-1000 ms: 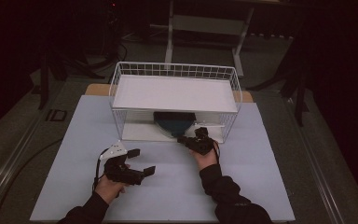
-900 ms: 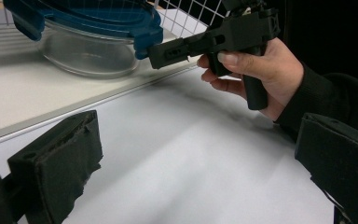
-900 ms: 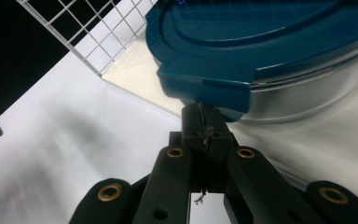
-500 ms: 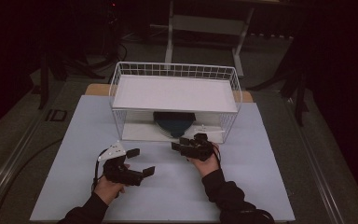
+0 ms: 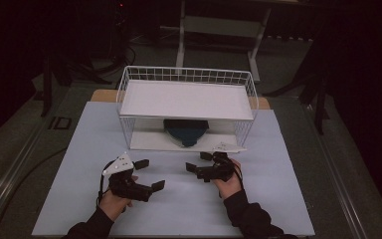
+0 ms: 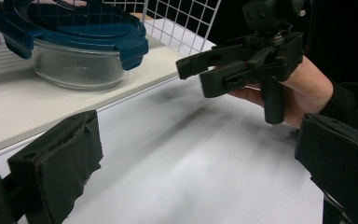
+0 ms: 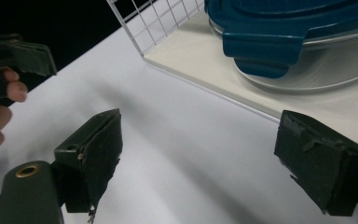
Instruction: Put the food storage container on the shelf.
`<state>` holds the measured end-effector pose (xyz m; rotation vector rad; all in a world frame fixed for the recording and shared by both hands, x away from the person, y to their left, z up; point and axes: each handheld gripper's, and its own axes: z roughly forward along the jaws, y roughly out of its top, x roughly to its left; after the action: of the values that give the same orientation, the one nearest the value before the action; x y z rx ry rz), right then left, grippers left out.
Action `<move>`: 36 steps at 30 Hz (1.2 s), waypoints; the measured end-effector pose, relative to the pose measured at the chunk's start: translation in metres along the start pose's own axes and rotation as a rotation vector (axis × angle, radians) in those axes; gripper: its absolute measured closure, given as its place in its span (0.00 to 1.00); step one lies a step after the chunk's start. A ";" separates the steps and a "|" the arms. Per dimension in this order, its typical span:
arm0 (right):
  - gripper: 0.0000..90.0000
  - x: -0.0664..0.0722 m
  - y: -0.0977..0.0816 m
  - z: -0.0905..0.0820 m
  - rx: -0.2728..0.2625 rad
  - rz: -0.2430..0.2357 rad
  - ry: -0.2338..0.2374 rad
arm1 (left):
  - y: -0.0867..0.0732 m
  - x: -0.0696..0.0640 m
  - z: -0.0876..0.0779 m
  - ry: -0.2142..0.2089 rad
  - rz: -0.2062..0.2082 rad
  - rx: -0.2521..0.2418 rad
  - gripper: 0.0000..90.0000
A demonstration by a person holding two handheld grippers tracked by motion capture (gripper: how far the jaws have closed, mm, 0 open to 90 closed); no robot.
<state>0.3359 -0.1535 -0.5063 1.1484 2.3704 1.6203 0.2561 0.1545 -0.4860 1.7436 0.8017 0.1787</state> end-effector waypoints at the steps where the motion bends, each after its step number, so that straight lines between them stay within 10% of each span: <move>1: 0.16 0.000 0.000 0.000 0.000 0.000 0.000 | 0.000 0.000 0.000 0.000 0.000 0.000 0.01; 36: 0.16 -0.003 -0.045 -0.085 -0.001 -0.009 -0.062 | -0.007 -0.007 -0.002 -0.009 0.051 0.032 0.01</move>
<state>0.2770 -0.2302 -0.5060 1.1680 2.3328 1.5595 0.2464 0.1528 -0.4894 1.7948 0.7576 0.1934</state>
